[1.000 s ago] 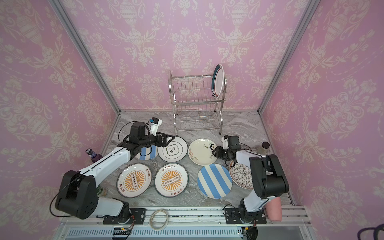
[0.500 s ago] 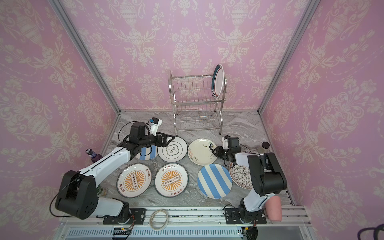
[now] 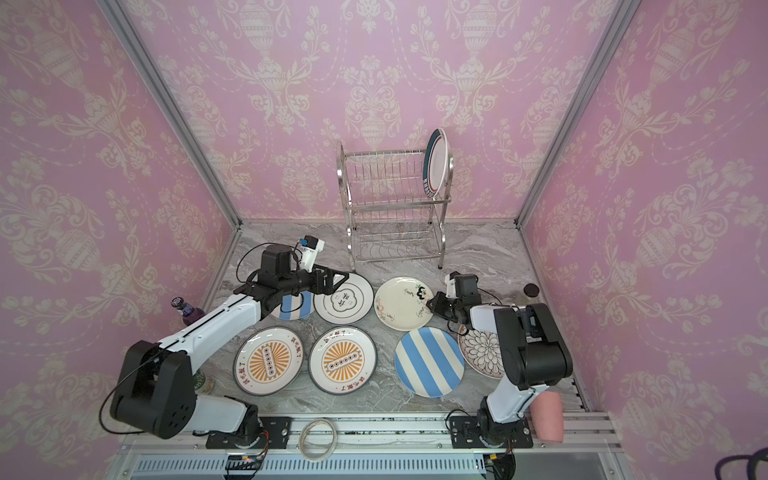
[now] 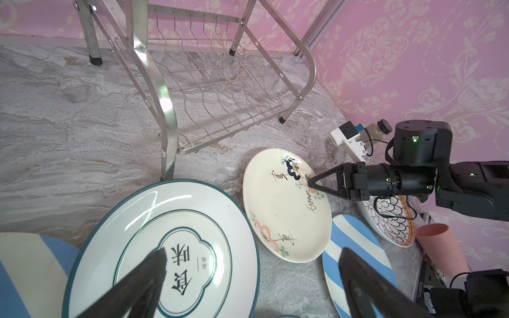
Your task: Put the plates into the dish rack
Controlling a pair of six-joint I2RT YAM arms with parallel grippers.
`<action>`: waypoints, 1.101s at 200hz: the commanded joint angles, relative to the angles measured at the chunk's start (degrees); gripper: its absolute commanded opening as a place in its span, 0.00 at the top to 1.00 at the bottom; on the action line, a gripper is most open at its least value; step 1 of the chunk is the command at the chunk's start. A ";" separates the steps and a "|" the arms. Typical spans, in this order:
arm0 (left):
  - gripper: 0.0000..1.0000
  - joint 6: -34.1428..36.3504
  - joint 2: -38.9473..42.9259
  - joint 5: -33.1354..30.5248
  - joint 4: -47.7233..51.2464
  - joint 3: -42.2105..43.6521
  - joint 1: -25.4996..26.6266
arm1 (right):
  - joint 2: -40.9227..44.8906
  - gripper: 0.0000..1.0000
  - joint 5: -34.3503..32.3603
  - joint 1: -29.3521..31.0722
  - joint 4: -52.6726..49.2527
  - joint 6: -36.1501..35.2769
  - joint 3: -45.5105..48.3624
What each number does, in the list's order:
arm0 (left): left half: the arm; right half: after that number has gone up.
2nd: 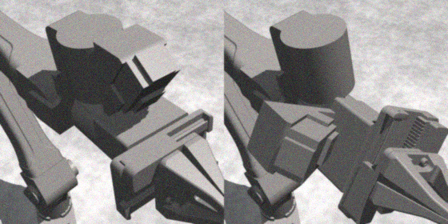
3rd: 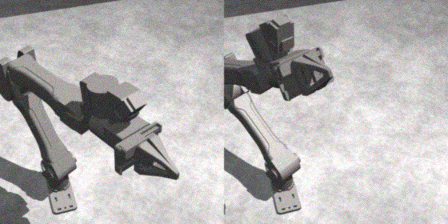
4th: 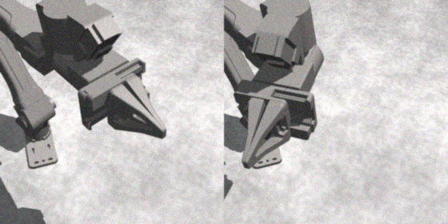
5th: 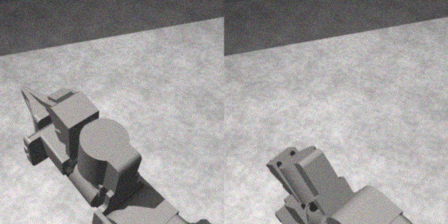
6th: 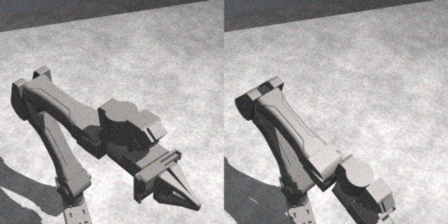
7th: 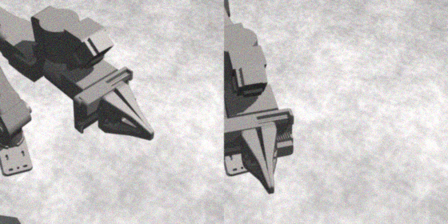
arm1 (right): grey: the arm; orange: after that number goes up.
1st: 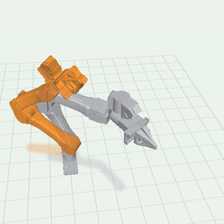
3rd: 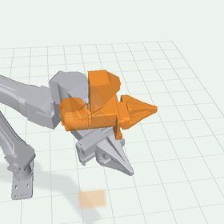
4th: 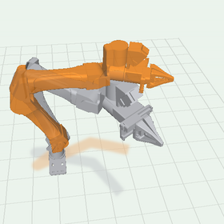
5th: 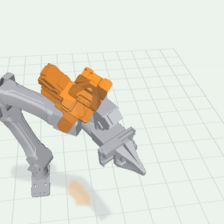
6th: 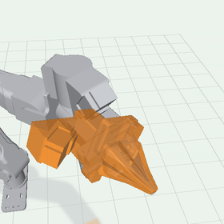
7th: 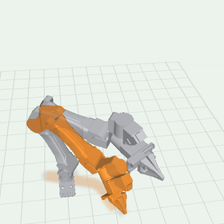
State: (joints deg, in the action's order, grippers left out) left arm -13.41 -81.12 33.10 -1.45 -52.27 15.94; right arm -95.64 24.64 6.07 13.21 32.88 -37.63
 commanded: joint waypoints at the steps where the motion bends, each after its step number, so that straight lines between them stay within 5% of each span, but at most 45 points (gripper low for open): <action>1: 0.01 1.89 0.55 -0.25 1.33 -0.81 0.25 | -1.13 0.84 -0.96 0.17 -3.54 0.20 0.96; 82: 0.01 2.60 0.45 -0.70 2.25 -1.32 0.23 | 1.39 1.00 -2.16 -0.07 -6.90 -0.85 -0.43; 158: 0.01 2.00 0.07 -0.65 1.97 -1.11 0.39 | 10.51 1.00 -4.20 -1.58 -13.80 -2.55 -0.77; 220: 0.01 -2.82 -6.73 -1.30 1.74 -3.10 8.28 | 8.99 1.00 -3.50 -3.10 -9.83 -1.80 1.32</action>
State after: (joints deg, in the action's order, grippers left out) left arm -13.17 -84.84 32.42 -0.14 -53.12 21.28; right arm -85.17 22.31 3.70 1.65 31.97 -37.50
